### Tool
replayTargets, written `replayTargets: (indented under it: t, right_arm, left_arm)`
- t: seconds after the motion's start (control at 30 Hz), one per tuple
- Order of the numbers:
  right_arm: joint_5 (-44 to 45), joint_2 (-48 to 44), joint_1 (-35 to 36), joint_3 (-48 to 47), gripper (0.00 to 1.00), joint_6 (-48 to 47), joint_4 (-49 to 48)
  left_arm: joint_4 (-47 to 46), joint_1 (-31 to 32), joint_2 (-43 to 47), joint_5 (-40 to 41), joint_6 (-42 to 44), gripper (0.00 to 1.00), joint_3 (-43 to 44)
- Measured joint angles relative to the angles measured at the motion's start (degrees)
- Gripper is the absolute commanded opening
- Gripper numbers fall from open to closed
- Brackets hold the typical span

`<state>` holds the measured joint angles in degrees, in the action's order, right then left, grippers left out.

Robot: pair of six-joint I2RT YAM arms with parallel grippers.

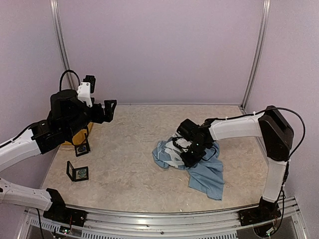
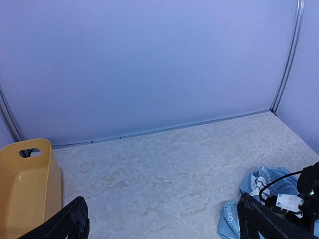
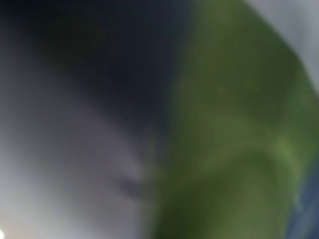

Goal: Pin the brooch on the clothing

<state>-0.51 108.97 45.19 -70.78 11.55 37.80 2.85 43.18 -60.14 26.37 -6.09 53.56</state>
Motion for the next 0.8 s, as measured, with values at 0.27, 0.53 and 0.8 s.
replayTargets:
  t: [0.27, 0.53, 0.8]
  right_arm:
    - [-23.1, 2.1, 7.5, -19.2, 0.0, -11.2, -3.6]
    - [-28.9, -15.1, -13.9, -8.2, 0.71, -5.8, -12.5]
    - [-7.0, -2.7, -29.0, -3.2, 0.82, -0.6, -5.9]
  left_arm:
    - [3.0, 0.0, 2.5, 3.1, -3.3, 0.99, -0.2]
    - [3.2, 0.0, 1.3, 3.5, -2.6, 0.99, 1.0]
    - [5.7, 2.6, -11.8, -3.3, -1.6, 0.99, 4.7]
